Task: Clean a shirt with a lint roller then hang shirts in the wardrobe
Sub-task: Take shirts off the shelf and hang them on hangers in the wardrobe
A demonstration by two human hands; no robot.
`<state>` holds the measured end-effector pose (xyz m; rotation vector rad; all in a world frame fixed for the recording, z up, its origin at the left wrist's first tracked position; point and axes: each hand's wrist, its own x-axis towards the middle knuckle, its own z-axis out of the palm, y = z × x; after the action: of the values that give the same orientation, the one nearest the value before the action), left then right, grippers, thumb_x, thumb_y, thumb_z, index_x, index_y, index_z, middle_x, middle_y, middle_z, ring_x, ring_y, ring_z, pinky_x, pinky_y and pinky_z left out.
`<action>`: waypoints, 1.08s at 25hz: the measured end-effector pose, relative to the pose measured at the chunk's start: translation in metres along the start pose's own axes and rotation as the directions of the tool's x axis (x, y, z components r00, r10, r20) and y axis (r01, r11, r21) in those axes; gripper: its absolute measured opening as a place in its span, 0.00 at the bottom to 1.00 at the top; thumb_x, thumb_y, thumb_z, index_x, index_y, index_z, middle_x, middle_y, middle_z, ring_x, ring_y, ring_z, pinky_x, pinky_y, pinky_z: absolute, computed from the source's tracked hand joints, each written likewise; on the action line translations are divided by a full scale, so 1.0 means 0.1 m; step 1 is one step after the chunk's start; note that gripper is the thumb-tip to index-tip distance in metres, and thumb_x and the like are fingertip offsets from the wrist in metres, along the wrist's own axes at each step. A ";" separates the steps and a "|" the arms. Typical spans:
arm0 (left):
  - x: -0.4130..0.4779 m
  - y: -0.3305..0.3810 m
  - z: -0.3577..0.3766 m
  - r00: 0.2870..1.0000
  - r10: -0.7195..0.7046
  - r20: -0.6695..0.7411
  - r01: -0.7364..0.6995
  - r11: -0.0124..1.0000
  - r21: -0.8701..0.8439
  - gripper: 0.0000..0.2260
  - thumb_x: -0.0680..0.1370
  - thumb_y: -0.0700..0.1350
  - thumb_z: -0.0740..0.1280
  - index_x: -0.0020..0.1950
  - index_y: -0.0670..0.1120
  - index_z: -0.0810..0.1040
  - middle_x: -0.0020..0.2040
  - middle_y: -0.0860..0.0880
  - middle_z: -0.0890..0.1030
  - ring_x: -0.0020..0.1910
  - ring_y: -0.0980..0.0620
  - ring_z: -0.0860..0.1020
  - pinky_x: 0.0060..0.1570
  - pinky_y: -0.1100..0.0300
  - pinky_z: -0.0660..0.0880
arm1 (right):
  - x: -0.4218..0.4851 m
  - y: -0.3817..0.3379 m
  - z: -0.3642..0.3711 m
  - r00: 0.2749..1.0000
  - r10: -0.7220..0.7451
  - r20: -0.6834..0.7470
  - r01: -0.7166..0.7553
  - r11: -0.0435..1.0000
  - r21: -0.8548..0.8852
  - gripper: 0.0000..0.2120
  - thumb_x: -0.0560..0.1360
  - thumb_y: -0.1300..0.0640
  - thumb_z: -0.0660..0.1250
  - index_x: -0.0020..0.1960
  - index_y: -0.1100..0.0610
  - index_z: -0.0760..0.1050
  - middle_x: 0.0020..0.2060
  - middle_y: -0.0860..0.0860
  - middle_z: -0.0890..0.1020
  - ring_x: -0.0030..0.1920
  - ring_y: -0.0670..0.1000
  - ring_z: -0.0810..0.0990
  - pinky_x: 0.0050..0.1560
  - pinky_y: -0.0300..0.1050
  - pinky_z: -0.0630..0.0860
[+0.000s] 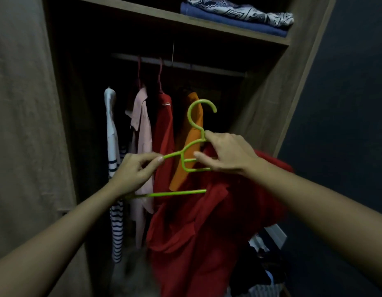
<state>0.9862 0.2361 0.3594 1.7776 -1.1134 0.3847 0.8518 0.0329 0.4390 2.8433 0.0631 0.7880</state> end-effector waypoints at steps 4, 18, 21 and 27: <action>-0.23 0.22 0.18 0.892 0.227 -0.392 0.004 0.862 0.507 0.13 0.74 0.49 0.63 0.58 0.49 0.74 0.56 0.46 0.72 0.52 0.45 0.70 0.47 0.52 0.66 | 0.16 -0.11 0.06 0.997 0.015 -0.080 -0.016 1.000 -0.009 0.22 0.77 0.38 0.49 0.55 0.53 0.70 0.46 0.55 0.82 0.47 0.62 0.81 0.42 0.54 0.77; -0.98 -0.90 0.06 0.792 -0.316 0.522 0.340 0.939 0.053 0.20 0.67 0.37 0.73 0.54 0.51 0.74 0.52 0.50 0.75 0.49 0.63 0.73 0.50 0.69 0.70 | -0.15 0.05 0.27 0.989 -0.141 -0.053 0.143 0.989 0.036 0.28 0.75 0.34 0.43 0.49 0.52 0.74 0.40 0.55 0.82 0.41 0.60 0.82 0.37 0.52 0.77; -0.86 -0.84 -0.13 0.753 -0.375 0.540 0.450 0.893 -0.009 0.19 0.68 0.31 0.71 0.55 0.45 0.73 0.48 0.45 0.74 0.45 0.52 0.72 0.43 0.61 0.72 | -0.19 0.08 0.35 0.989 -0.122 -0.089 0.130 0.988 0.086 0.26 0.75 0.33 0.39 0.47 0.48 0.70 0.40 0.55 0.82 0.39 0.60 0.82 0.35 0.53 0.78; -0.58 -0.30 -0.34 0.875 -0.431 0.220 0.388 0.896 0.214 0.17 0.67 0.31 0.66 0.46 0.52 0.72 0.47 0.46 0.78 0.39 0.52 0.76 0.39 0.66 0.70 | -0.23 -0.07 0.39 0.998 -0.056 -0.031 0.055 0.998 -0.040 0.26 0.76 0.35 0.44 0.51 0.51 0.73 0.44 0.53 0.81 0.44 0.60 0.82 0.39 0.51 0.77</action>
<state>0.9875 0.2980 0.3198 2.2005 -0.8604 -0.0234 0.8521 0.0313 0.3933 2.7796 0.1295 0.8149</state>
